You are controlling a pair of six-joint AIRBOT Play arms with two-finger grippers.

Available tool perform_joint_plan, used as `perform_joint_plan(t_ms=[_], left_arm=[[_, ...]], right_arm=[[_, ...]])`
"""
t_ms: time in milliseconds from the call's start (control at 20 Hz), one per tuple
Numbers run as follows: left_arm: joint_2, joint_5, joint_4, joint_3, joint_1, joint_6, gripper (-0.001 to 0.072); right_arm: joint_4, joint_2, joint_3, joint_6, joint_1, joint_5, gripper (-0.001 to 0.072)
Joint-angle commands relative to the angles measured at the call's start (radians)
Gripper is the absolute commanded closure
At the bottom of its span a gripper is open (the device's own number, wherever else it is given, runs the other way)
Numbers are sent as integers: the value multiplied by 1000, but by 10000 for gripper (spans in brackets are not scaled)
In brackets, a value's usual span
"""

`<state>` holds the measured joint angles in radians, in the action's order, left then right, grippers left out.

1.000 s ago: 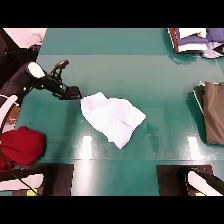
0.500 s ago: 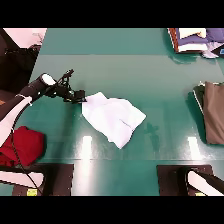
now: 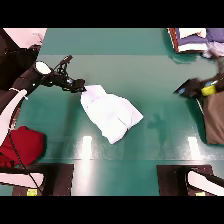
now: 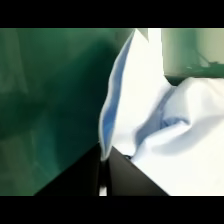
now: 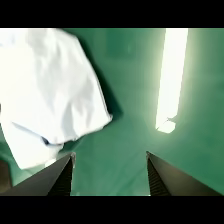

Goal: Fold the shirts.

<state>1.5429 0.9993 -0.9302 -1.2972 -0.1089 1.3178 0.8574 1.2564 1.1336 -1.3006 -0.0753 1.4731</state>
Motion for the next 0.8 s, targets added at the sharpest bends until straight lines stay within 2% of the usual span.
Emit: perform_joint_plan(t_ms=[0, 150, 200, 250, 450, 600, 650, 750], left_arm=[[-11, 17, -6, -24, 1, -10, 682], [-11, 32, -6, -24, 1, -10, 682], [-11, 38, -6, -24, 1, -10, 682], [-11, 42, -6, -24, 1, -10, 682], [-11, 62, -7, -24, 1, -10, 682], [-11, 73, -7, -24, 1, -10, 682], [-11, 79, -6, -24, 1, -9, 683], [-42, 76, -13, -24, 3, -9, 683]], right_arm=[[-173, 113, -243, 121, 68, -120, 207], [-269, 227, -290, 195, 198, -233, 220], [-269, 256, -283, 195, 235, -267, 270], [-260, 285, -264, 196, 272, -291, 271], [-249, 353, -177, 195, 347, -300, 295], [-209, 367, -140, 195, 360, -278, 662], [-189, 366, -124, 195, 360, -267, 695], [-124, 341, -76, 192, 356, -236, 696]])
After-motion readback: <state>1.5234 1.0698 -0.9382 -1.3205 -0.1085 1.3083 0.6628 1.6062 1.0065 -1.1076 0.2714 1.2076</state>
